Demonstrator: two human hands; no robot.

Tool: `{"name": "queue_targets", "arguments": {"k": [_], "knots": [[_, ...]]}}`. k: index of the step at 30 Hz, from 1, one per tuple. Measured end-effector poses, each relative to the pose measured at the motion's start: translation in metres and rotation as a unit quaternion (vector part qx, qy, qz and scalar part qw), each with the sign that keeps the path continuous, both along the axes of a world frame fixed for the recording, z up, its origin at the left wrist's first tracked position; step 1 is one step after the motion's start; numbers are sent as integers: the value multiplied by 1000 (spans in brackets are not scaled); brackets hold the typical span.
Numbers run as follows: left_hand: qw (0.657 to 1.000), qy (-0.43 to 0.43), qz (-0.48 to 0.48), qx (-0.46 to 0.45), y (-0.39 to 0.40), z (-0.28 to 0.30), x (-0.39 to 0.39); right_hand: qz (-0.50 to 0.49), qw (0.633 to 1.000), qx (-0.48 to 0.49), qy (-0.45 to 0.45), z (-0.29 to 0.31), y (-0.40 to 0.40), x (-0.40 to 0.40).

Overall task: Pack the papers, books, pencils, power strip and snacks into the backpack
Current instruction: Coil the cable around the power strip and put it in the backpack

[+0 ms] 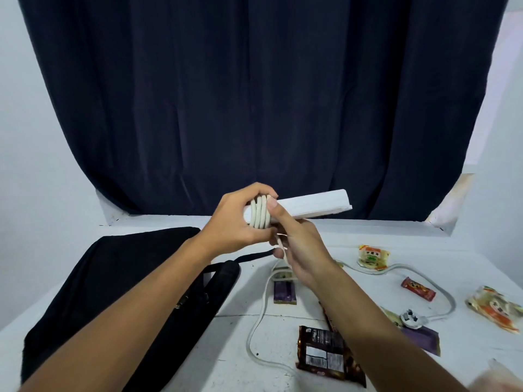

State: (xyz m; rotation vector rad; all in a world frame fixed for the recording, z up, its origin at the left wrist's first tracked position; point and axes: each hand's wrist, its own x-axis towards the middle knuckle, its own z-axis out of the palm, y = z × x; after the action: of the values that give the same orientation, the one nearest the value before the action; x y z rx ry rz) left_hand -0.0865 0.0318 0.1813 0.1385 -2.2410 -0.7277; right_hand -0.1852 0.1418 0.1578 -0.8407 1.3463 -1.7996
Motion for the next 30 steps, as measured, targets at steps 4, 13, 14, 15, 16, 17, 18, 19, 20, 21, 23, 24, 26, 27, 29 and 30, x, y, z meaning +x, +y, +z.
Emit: {"name": "queue_targets", "arguments": {"k": [4,13,14,15,16,17,18,19,20,21,23,24,26,27,29,30], "knots": [[998,-11,10,65,-8,12,5,32,988,55,143,12,12,-7],[988,-68,116,70,-27,16,12,58,808,242,535,27,30,-8],[987,-65,134,62,-30,17,14,58,810,241,531,29,31,-10],[985,-65,151,52,-33,18,17,65,812,243,527,32,33,-12],[983,-72,166,32,-36,20,20,74,811,247,526,35,36,-13],[980,-90,179,0,-40,20,22,81,807,250,528,37,38,-15],[974,-116,189,-37,-43,21,25,76,804,245,537,38,37,-15],[967,-148,192,-72,-45,21,27,55,805,223,547,41,37,-16],[961,-184,186,-95,-45,21,29,18,809,185,558,45,35,-18],[957,-218,166,-98,-45,22,31,-19,814,140,563,50,32,-21],[955,-267,113,-67,-40,25,35,-72,817,62,568,60,27,-30],[957,-275,88,-40,-36,27,37,-82,828,35,554,65,24,-38],[962,-268,26,50,-25,31,42,-58,876,1,478,73,22,-51],[961,-256,-14,106,-20,33,45,-30,899,-9,437,75,23,-56],[955,-207,-92,189,-11,37,49,31,921,-6,388,73,24,-56],[952,-178,-120,217,-9,37,49,48,927,-6,373,70,25,-55]]}}
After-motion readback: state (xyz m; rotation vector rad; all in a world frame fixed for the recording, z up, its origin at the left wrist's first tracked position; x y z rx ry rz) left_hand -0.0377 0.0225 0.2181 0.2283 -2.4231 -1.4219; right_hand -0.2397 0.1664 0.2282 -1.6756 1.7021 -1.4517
